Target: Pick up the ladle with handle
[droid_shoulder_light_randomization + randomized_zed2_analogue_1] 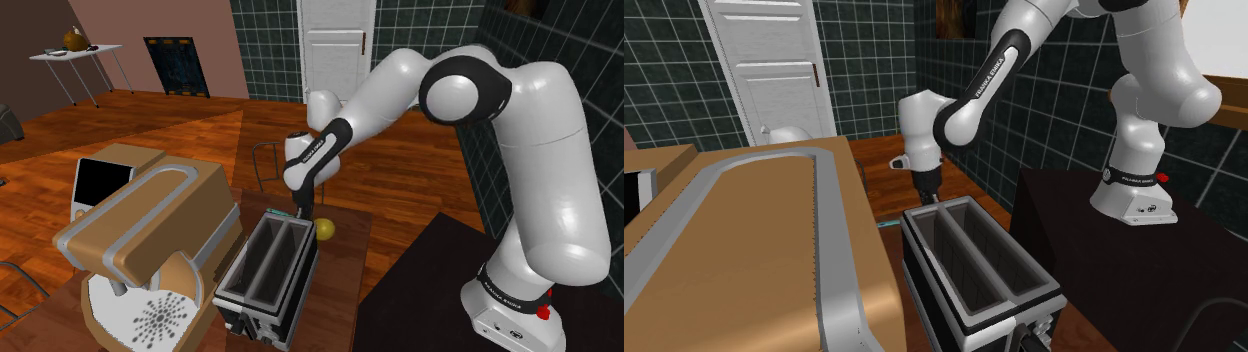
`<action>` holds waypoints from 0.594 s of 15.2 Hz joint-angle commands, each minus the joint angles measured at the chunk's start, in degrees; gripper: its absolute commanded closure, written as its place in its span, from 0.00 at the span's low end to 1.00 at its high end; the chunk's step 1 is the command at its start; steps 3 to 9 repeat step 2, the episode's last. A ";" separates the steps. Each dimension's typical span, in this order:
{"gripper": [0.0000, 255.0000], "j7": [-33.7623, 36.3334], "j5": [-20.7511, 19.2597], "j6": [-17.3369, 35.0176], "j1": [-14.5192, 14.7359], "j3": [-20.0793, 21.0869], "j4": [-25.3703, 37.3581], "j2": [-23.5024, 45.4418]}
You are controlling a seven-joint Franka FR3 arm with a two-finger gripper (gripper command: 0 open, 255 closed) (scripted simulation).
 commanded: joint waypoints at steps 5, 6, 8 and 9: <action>1.00 0.21 -0.06 -0.57 0.09 -0.01 -0.07 -0.63; 1.00 0.21 -0.06 -0.57 0.09 -0.01 -0.07 -0.63; 1.00 0.21 -0.06 -0.57 0.09 -0.01 -0.07 -0.63; 1.00 0.21 -0.06 -0.57 0.09 -0.01 -0.07 -0.63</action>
